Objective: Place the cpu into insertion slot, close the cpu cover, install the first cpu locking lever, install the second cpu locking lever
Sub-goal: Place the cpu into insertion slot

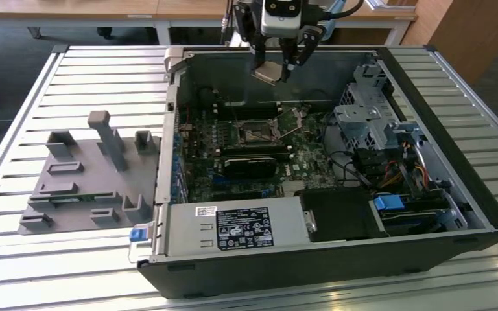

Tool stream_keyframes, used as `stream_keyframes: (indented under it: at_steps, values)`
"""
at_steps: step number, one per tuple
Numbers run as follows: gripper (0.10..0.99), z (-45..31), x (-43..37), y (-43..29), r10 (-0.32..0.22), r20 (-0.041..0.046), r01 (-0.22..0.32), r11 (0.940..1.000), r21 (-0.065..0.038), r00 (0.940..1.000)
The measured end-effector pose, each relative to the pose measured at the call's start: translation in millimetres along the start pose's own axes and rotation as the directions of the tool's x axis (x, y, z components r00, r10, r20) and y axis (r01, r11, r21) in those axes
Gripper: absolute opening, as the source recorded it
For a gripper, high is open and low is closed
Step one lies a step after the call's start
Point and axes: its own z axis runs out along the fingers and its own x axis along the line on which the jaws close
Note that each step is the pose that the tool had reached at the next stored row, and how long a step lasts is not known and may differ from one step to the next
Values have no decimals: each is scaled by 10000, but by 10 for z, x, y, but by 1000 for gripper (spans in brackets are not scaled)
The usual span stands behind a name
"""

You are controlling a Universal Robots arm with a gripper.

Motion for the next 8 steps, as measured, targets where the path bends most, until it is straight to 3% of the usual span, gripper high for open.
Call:
stream_keyframes:
  at_steps: [8]
  values:
    - [541, 2, 0, 0, 355, 27, -355, 9994, -4, 9994]
